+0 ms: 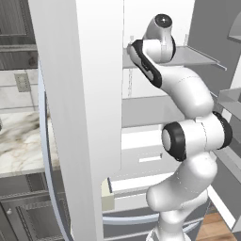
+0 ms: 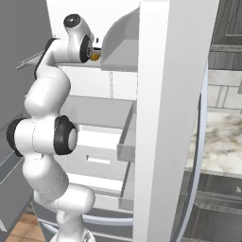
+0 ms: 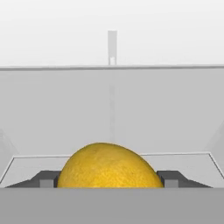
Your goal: Retrieve a lemon from the fridge and place it on the cutting board with the fish.
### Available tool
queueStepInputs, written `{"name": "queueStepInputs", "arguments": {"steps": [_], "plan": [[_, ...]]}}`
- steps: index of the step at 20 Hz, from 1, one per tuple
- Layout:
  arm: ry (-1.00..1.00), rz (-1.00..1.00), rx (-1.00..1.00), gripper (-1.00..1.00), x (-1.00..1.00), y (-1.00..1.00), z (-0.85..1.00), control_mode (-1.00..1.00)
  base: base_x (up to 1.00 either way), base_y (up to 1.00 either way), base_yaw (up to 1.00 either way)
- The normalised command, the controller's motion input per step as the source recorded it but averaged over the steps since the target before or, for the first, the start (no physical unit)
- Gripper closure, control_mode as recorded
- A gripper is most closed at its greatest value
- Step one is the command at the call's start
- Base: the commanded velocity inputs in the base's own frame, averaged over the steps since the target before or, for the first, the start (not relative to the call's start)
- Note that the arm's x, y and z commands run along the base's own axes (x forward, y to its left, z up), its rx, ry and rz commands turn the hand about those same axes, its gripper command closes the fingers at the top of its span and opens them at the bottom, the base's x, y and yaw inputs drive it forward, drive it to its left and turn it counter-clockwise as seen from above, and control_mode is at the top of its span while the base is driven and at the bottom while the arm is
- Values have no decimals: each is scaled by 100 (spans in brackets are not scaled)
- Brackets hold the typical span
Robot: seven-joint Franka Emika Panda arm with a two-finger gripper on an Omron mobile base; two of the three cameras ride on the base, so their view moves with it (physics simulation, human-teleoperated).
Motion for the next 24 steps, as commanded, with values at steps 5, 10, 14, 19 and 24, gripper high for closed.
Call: {"name": "queueStepInputs", "arguments": {"steps": [5,10,14,19,24], "plan": [[-20,0,0,100,-44,0,0,-100,0,0,0],[-18,0,0,100,-54,0,7,-100,0,0,0],[-1,0,1,100,-93,0,39,-100,0,0,0],[0,0,3,100,-100,0,27,-100,0,0,0],[6,0,0,100,-100,0,2,-100,0,0,0]]}}
